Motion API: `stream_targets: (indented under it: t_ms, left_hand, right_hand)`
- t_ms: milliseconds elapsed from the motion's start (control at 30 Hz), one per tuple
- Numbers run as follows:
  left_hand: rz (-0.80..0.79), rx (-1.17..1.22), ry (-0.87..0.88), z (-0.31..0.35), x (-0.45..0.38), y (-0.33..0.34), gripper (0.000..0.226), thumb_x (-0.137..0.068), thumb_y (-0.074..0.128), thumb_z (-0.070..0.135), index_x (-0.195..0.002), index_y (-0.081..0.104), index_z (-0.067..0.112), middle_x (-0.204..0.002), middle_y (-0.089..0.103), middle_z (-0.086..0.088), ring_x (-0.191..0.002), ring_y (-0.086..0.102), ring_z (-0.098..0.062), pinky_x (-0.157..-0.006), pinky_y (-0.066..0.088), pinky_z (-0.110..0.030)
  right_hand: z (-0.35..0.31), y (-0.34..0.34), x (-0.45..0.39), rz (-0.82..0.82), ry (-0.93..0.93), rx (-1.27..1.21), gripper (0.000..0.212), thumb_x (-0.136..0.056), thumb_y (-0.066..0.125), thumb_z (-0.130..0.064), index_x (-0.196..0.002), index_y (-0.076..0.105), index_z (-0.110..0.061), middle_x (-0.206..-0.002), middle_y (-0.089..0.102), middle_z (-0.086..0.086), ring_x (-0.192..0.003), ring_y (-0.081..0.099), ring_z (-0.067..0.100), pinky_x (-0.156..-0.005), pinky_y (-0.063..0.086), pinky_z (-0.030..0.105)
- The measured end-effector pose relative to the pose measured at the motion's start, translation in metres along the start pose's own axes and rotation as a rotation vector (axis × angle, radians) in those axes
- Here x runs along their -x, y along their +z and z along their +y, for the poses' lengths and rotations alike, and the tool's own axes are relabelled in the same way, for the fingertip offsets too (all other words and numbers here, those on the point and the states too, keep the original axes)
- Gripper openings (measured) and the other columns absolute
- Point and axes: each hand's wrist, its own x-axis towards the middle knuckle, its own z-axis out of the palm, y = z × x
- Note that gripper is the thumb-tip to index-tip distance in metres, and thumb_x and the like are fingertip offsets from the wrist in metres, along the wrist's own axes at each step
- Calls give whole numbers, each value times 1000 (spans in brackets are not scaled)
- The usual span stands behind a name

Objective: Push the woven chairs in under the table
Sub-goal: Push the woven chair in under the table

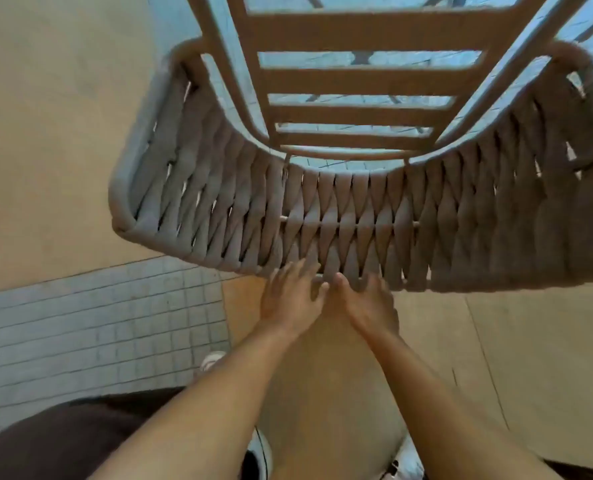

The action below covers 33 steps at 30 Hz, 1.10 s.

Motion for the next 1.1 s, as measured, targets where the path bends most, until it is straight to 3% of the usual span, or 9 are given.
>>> stream_targets:
  t_ms: [200,333,433,567,633,733,867,1033,1100]
  left_hand:
    - [9,370,-500,-19,-32,85,46,-100,43,54,-125,66,22,-130,63,-7,-121,58,-31,-95,48,-39]
    - [72,910,-942,-22,-64,115,59,-95,61,45,-136,56,3,-136,60,-19,-124,56,-39,-90,44,-34]
    - [222,1139,-1102,-24,-83,129,76,-84,76,49,-136,52,-1,-134,60,-19,-122,57,-38,-88,45,-35]
    - [397,1493,-1171,-27,-105,140,100,-65,90,52,-140,45,4,-133,61,-14,-119,60,-34,-93,49,-38]
    - [411,1515,-1175,-28,-107,143,103,-62,91,56,-140,47,5,-132,63,-13,-118,61,-33,-98,51,-42]
    - [416,1514,-1159,-30,-102,145,97,-61,90,58,-135,54,8,-129,66,-12,-116,63,-31,-100,52,-42]
    - [460,1511,-1119,-29,-94,145,89,-61,91,56,-129,59,9,-125,69,-8,-115,65,-27,-100,52,-38]
    - [542,1469,-1092,-14,-82,130,85,-58,89,62,-122,62,13,-114,72,-1,-106,68,-20,-81,51,-26]
    - [580,1470,-1071,-7,-78,118,79,-58,89,62,-117,64,15,-106,74,3,-98,70,-15,-68,49,-18]
  right_hand:
    - [41,64,-50,50,323,-655,74,-87,70,-56,-146,50,-18,-142,57,8,-125,54,28,-104,44,42]
    - [55,78,-75,116,452,-1001,56,-79,80,-49,-120,67,-14,-116,71,6,-102,67,23,-92,55,43]
    - [52,88,-88,215,475,-1271,43,-74,89,-34,-106,67,-16,-114,73,6,-92,73,18,-78,61,38]
    - [34,99,-100,360,500,-1418,97,-63,96,-31,-142,42,-19,-135,60,-1,-117,60,19,-99,51,45]
    - [28,99,-105,397,567,-1308,106,-60,97,-38,-146,38,-19,-141,56,4,-126,55,27,-107,45,49]
    - [30,96,-107,389,672,-1135,110,-58,94,-51,-145,41,-12,-143,54,12,-129,52,35,-109,42,50]
    - [38,95,-109,361,651,-1198,111,-58,97,-43,-145,37,-11,-142,54,14,-128,53,37,-108,44,57]
    - [34,83,-102,386,505,-1394,86,-59,99,-25,-130,53,-11,-108,66,-3,-104,66,22,-97,55,49]
    - [29,73,-93,375,456,-1388,84,-58,99,-24,-129,56,-13,-109,67,-2,-106,67,22,-94,57,48]
